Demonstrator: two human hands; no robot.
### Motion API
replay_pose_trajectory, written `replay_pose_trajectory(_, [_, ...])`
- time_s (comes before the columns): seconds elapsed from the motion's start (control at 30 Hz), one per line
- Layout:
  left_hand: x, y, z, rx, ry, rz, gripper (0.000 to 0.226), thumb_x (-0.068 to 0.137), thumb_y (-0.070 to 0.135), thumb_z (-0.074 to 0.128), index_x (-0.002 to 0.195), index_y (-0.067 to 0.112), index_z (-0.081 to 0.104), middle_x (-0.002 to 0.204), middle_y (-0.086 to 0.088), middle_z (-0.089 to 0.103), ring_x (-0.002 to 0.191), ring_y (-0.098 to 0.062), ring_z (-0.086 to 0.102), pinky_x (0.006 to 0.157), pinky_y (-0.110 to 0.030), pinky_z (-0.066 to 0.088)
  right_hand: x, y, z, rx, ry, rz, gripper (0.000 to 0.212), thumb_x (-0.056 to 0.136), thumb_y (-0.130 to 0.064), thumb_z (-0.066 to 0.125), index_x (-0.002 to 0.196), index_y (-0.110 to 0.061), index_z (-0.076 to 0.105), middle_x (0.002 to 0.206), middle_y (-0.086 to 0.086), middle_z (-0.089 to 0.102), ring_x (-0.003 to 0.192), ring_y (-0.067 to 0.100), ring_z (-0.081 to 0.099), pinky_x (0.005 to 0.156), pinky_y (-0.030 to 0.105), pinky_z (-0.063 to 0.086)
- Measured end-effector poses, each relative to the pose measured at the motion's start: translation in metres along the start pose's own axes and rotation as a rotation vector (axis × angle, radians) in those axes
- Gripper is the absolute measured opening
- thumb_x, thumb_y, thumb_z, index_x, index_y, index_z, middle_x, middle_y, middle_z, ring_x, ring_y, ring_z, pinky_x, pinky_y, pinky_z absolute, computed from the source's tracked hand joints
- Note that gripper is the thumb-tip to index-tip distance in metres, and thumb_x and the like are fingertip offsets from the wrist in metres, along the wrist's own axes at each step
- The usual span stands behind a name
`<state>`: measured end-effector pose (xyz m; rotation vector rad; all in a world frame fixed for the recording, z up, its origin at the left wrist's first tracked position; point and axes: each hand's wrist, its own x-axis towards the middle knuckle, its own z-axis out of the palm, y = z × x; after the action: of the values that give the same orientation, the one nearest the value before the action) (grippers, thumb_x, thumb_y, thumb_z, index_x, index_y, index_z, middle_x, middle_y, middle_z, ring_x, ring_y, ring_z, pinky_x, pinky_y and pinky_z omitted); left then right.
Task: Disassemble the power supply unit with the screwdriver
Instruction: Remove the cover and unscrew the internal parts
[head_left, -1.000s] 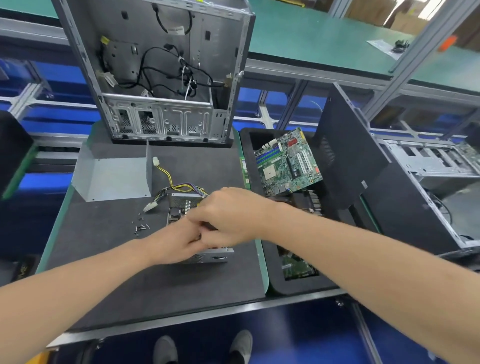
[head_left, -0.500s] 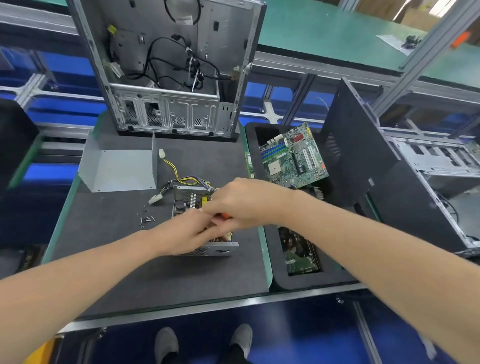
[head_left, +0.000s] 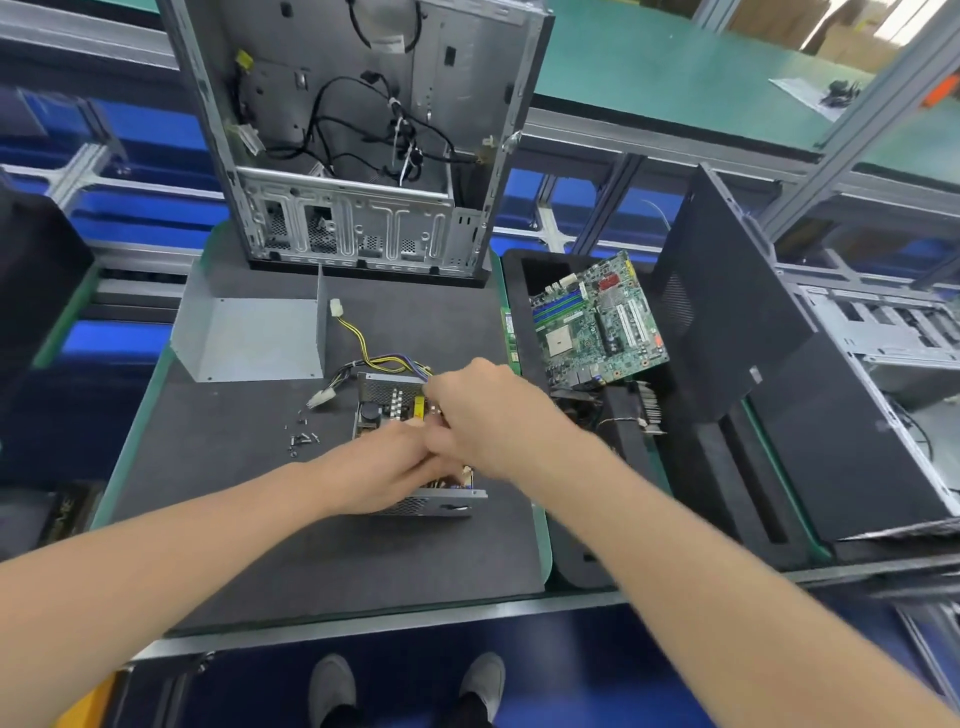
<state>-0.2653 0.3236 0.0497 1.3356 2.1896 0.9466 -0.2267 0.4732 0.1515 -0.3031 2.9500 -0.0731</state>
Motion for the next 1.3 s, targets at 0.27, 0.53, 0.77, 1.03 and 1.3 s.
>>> replay_pose_trajectory(0.27, [0.0,0.007,0.002,0.012,0.039,0.128,0.031,0.108,0.054,0.025,0.11,0.038,0.051,0.092,0.01,0.058,0.084,-0.008,0.051,0.081,-0.024,0.047,-0.008,0.027,-0.019,-0.14,-0.077,-0.71,0.019,0.097,-0.032,0.058,0.103,-0.016,0.066,0.081,0.0,0.061,0.066,0.02,0.045,0.057,0.034,0.043])
replay_pose_trajectory(0.53, [0.0,-0.004,0.005,0.009,0.052,0.005,0.028,0.109,0.029,0.042,0.106,0.016,0.067,0.091,0.028,0.049,0.09,0.032,0.046,0.078,0.008,0.03,-0.012,-0.021,0.008,0.06,0.128,0.375,0.03,0.096,-0.032,0.055,0.077,-0.018,0.037,0.069,0.002,0.041,0.077,0.033,0.051,0.063,0.034,0.035])
replay_pose_trajectory(0.77, [0.0,-0.001,0.001,-0.008,-0.03,0.021,0.022,0.111,0.026,0.046,0.116,0.013,0.063,0.113,0.004,0.065,0.106,-0.014,0.06,0.099,-0.038,0.05,-0.004,0.024,-0.024,0.026,-0.204,-0.492,0.017,0.093,-0.031,0.062,0.089,-0.015,0.056,0.076,0.001,0.056,0.073,0.027,0.053,0.063,0.038,0.045])
replay_pose_trajectory(1.03, [0.001,0.002,0.008,0.171,0.099,0.158,0.026,0.108,0.039,0.033,0.094,0.022,0.048,0.082,0.0,0.055,0.076,-0.008,0.04,0.071,-0.02,0.034,-0.016,0.016,-0.016,-0.012,-0.033,-0.361,0.028,0.089,-0.042,0.06,0.095,-0.015,0.054,0.078,0.0,0.054,0.073,0.028,0.055,0.06,0.039,0.047])
replay_pose_trajectory(1.3, [0.001,-0.001,0.004,-0.002,-0.002,0.111,0.04,0.109,0.046,0.036,0.108,0.018,0.065,0.107,0.002,0.067,0.097,-0.014,0.057,0.091,-0.028,0.047,-0.004,-0.007,-0.004,0.078,-0.096,0.115,0.025,0.093,-0.035,0.059,0.084,-0.016,0.045,0.071,0.003,0.043,0.076,0.035,0.05,0.055,0.034,0.037])
